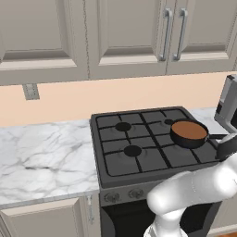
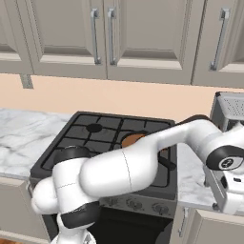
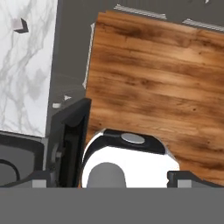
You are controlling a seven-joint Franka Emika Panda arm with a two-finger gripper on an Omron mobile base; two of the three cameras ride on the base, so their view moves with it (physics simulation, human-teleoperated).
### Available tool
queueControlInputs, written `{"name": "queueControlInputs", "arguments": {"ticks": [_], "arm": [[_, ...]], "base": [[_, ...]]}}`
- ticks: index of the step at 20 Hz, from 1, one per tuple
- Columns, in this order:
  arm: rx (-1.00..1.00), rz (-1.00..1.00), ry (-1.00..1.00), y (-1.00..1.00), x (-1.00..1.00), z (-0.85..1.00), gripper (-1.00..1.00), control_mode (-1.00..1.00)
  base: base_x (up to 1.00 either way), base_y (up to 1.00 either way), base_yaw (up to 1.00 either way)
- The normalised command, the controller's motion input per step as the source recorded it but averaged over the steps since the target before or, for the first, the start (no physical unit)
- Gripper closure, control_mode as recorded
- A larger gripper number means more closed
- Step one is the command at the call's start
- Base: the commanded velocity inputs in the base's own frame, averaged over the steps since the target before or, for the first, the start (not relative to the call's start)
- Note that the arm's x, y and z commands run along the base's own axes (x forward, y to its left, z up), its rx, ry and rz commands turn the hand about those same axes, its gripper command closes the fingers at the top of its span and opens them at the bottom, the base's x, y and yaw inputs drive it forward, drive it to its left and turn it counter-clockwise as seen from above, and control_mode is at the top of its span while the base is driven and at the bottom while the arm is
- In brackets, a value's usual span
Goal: Pick up the sugar cube(s) and place them in the saucepan with hot chocolate.
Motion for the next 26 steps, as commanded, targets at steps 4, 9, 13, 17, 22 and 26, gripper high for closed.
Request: {"name": "queueControlInputs", "arguments": {"ticks": [4, 9, 13, 17, 22, 26], "arm": [[0.00, 0.00, -0.09, -0.24, 0.15, -0.16, -1.00, -1.00], [-0.06, 0.02, -0.02, -0.17, 0.37, -0.16, -1.00, -1.00], [-0.10, 0.11, -0.01, -0.18, 0.41, -0.29, -1.00, -1.00], [-0.10, 0.14, 0.00, -0.05, 0.36, -0.30, -1.00, -1.00], [-0.03, 0.17, -0.01, -0.10, 0.10, -0.23, -1.00, -1.00], [-0.02, 0.21, -0.01, -0.16, 0.00, -0.22, -1.00, -1.00]], "base": [[0.00, 0.00, 0.00], [0.00, 0.00, 0.00], [0.00, 0.00, 0.00], [0.00, 0.00, 0.00], [0.00, 0.00, 0.00], [0.00, 0.00, 0.00]]}}
